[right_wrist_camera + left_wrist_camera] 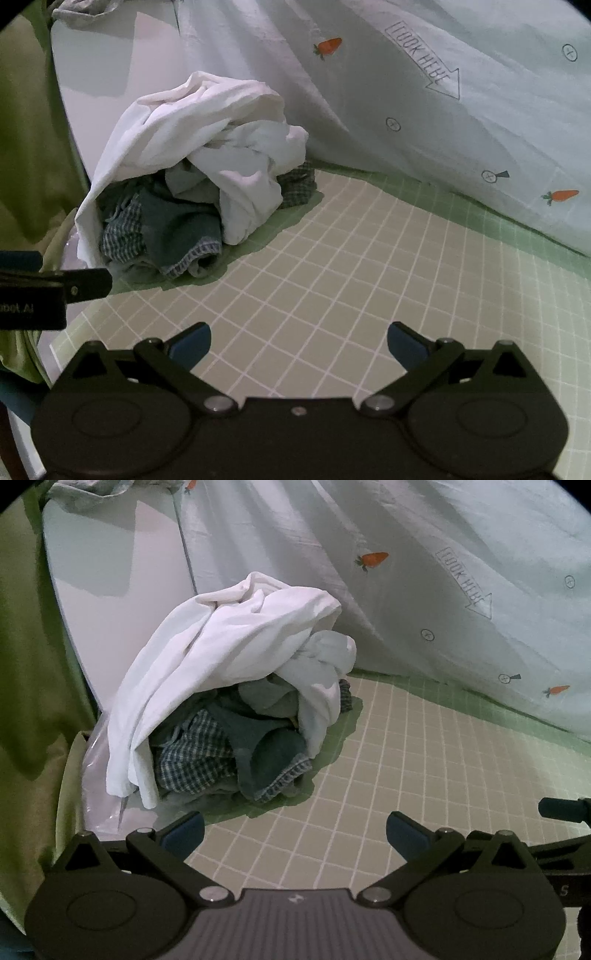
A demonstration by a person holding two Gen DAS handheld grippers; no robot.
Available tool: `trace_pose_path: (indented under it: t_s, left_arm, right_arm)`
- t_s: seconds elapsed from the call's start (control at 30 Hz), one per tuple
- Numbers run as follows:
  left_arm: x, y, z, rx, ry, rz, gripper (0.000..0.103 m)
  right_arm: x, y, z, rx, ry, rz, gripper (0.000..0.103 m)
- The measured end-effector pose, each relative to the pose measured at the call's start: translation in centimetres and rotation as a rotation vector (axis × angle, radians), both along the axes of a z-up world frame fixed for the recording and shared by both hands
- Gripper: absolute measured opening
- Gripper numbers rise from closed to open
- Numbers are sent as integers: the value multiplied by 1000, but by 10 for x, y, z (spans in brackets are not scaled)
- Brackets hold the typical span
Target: Fold clothes
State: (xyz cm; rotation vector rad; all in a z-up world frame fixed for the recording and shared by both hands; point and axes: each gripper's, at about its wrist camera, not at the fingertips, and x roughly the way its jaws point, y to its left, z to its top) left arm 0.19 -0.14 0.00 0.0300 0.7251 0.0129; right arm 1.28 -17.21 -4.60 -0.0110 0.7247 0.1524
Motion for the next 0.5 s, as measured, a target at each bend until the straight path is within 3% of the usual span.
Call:
trace_pose_path:
  t_s: [0.2,0.5]
  left_arm:
    - [8,-6,0,34,5,-3,103]
    - [9,-4,4,21,-20,-13,103]
  right_arm:
    - [1,-7,1,2,-5,-4,103]
    - [1,-14,-3,22,9,-10,103]
